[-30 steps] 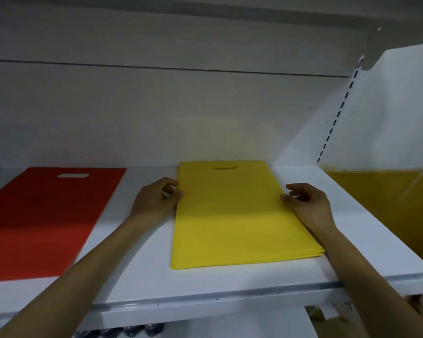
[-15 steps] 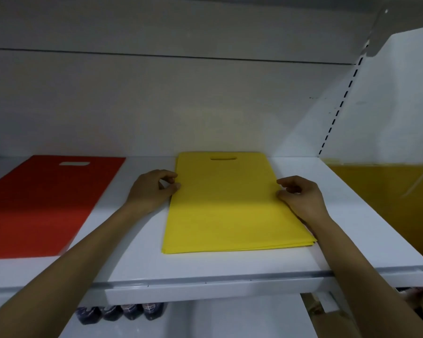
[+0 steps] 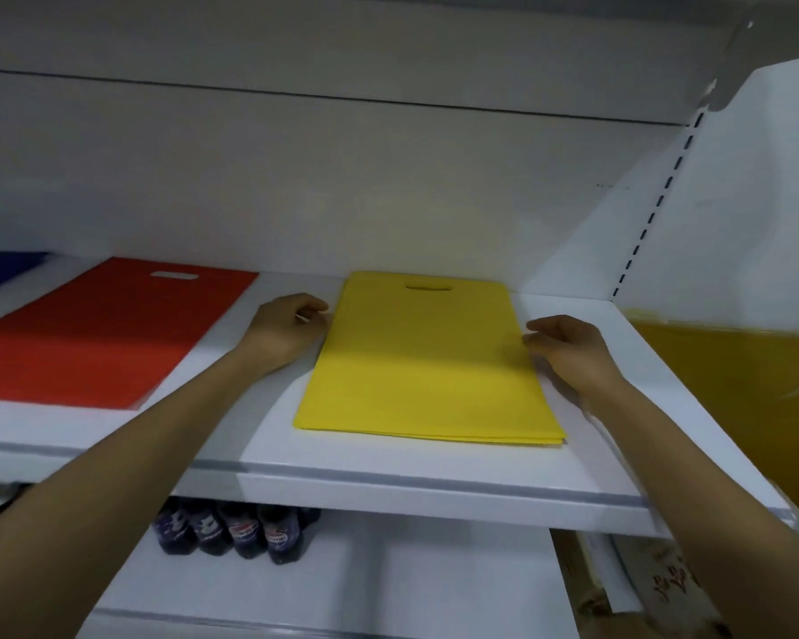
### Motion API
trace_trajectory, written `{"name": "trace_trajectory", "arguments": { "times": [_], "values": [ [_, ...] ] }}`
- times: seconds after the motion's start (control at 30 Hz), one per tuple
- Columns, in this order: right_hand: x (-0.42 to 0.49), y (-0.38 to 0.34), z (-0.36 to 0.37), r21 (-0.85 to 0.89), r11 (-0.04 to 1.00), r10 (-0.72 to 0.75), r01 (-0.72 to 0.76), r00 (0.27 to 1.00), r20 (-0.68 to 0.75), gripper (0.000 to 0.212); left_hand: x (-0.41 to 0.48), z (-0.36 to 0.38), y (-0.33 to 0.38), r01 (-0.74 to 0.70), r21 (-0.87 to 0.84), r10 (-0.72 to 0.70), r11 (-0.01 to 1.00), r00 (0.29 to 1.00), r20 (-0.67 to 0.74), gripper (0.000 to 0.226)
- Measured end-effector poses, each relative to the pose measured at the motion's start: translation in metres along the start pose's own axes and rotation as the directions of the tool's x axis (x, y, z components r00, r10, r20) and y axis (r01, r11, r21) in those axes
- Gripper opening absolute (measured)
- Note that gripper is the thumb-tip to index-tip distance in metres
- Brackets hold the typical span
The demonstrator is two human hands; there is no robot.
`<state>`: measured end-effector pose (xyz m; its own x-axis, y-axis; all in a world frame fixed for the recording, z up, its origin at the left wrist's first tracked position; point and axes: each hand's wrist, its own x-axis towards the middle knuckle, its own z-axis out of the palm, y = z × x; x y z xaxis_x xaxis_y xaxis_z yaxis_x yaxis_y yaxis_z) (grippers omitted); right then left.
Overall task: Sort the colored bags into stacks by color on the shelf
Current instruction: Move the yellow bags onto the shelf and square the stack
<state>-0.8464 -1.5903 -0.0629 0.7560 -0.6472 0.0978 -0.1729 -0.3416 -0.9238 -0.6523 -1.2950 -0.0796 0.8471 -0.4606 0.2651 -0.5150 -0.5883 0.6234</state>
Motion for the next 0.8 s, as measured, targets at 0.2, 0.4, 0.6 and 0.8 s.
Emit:
{"name": "trace_trajectory", "arguments": {
  "times": [0.2,0.4,0.6,0.8],
  "values": [
    [0.021,-0.053,0.027,-0.177,0.962,-0.191,0.209,0.975,0.112,0.019,-0.020,-0.046,0.013,0.066,0.144,-0.048,0.987,0.992,-0.120,0.026],
    [0.006,-0.121,0.119,-0.224,0.842,-0.374,0.491,0.830,0.413,0.032,-0.068,-0.126,0.018,0.151,0.462,-0.050,0.874,0.973,-0.223,0.035],
    [-0.067,-0.174,0.227,-0.039,0.752,-0.501,0.658,0.610,0.614,0.038,-0.146,-0.200,-0.032,0.394,0.753,-0.202,0.526,0.919,-0.339,0.044],
    [-0.149,-0.209,0.329,0.027,0.633,-0.531,0.773,0.409,0.742,0.040,-0.241,-0.276,-0.100,0.558,0.720,-0.327,0.414,0.829,-0.454,0.047]
  ]
}}
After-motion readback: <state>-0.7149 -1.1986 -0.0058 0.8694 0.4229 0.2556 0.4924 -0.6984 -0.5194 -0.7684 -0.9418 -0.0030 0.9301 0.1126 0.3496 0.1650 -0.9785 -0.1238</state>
